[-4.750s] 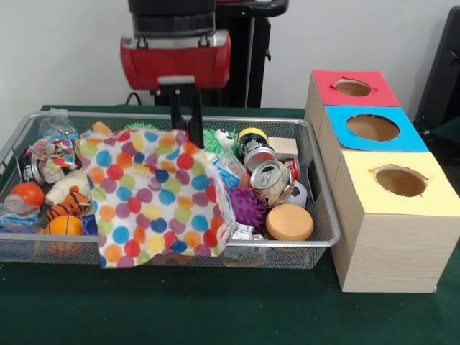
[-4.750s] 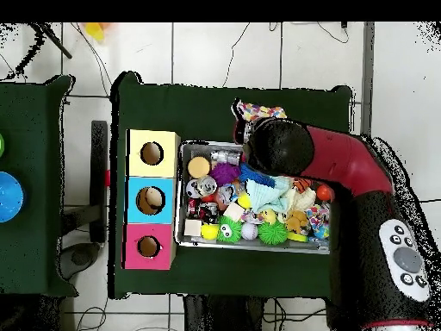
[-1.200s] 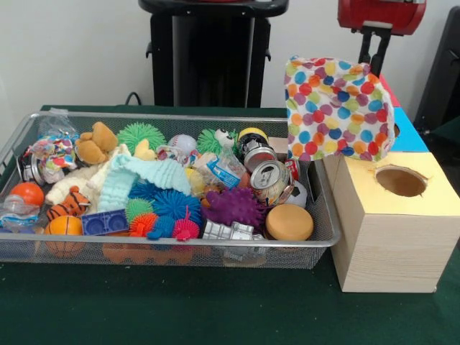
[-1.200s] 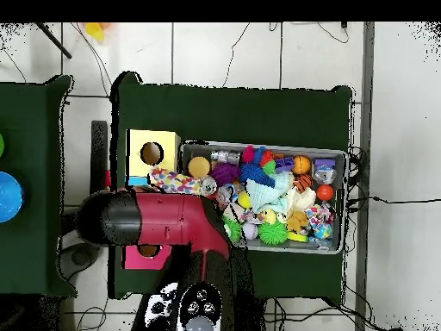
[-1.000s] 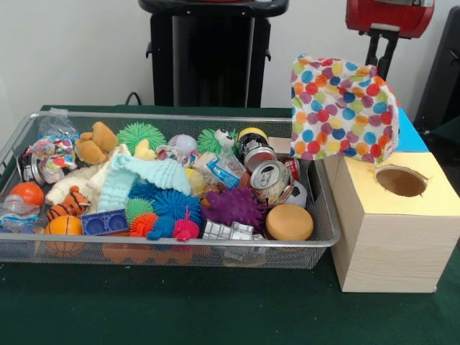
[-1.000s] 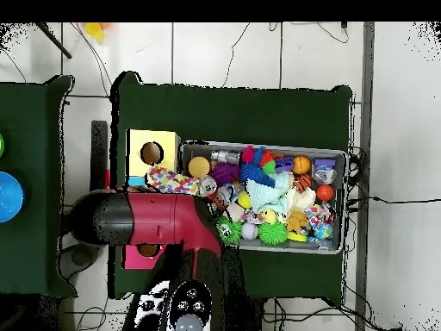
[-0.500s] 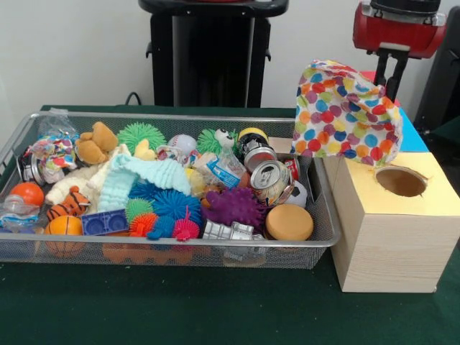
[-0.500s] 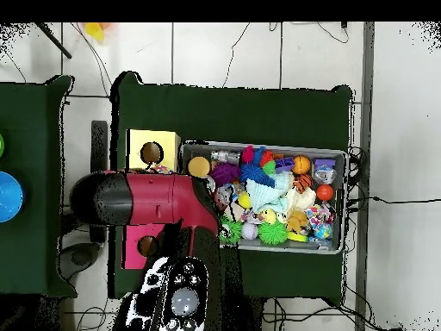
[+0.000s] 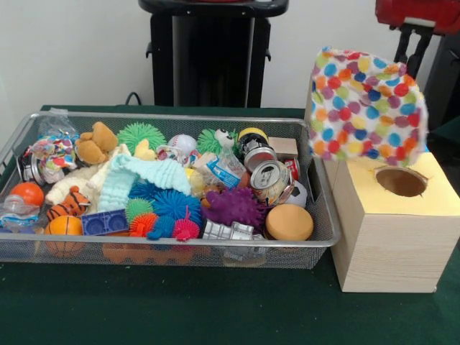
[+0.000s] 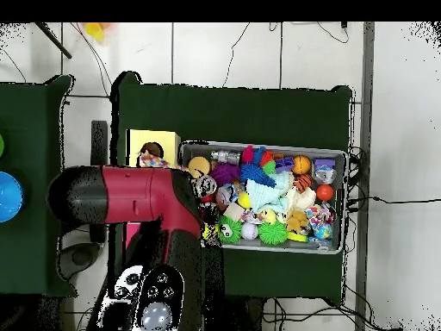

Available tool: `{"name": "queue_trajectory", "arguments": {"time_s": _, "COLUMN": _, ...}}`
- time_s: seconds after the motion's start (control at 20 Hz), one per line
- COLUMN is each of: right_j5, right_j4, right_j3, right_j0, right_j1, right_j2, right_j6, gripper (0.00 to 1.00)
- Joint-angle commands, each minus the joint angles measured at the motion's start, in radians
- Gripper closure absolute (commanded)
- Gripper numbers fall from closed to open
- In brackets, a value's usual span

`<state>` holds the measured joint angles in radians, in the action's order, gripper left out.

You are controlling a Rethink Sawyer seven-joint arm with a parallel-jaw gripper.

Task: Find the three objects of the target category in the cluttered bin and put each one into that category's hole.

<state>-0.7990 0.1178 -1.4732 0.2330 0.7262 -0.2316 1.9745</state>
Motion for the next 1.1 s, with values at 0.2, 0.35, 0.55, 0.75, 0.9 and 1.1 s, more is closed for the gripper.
{"name": "queue_trajectory", "arguments": {"time_s": 0.2, "right_j5": -0.272, "right_j4": 0.048, "right_j3": 0.151, "right_j0": 0.055, "right_j1": -0.006, "right_j2": -0.063, "right_j6": 0.386, "gripper": 1.0}}
{"name": "queue_trajectory", "arguments": {"time_s": 0.35, "right_j5": -0.31, "right_j4": 0.059, "right_j3": 0.169, "right_j0": 0.066, "right_j1": -0.004, "right_j2": -0.071, "right_j6": 0.397, "gripper": 1.0}}
{"name": "queue_trajectory", "arguments": {"time_s": 0.55, "right_j5": -0.243, "right_j4": 0.057, "right_j3": 0.154, "right_j0": 0.049, "right_j1": -0.03, "right_j2": -0.061, "right_j6": 0.362, "gripper": 1.0}}
{"name": "queue_trajectory", "arguments": {"time_s": 0.75, "right_j5": -0.102, "right_j4": 0.055, "right_j3": 0.098, "right_j0": 0.022, "right_j1": -0.063, "right_j2": -0.03, "right_j6": 0.326, "gripper": 1.0}}
{"name": "queue_trajectory", "arguments": {"time_s": 0.9, "right_j5": -0.078, "right_j4": 0.054, "right_j3": 0.09, "right_j0": 0.026, "right_j1": -0.067, "right_j2": -0.032, "right_j6": 0.333, "gripper": 1.0}}
{"name": "queue_trajectory", "arguments": {"time_s": 1.1, "right_j5": -0.005, "right_j4": 0.052, "right_j3": 0.072, "right_j0": -0.012, "right_j1": -0.079, "right_j2": -0.002, "right_j6": 0.268, "gripper": 1.0}}
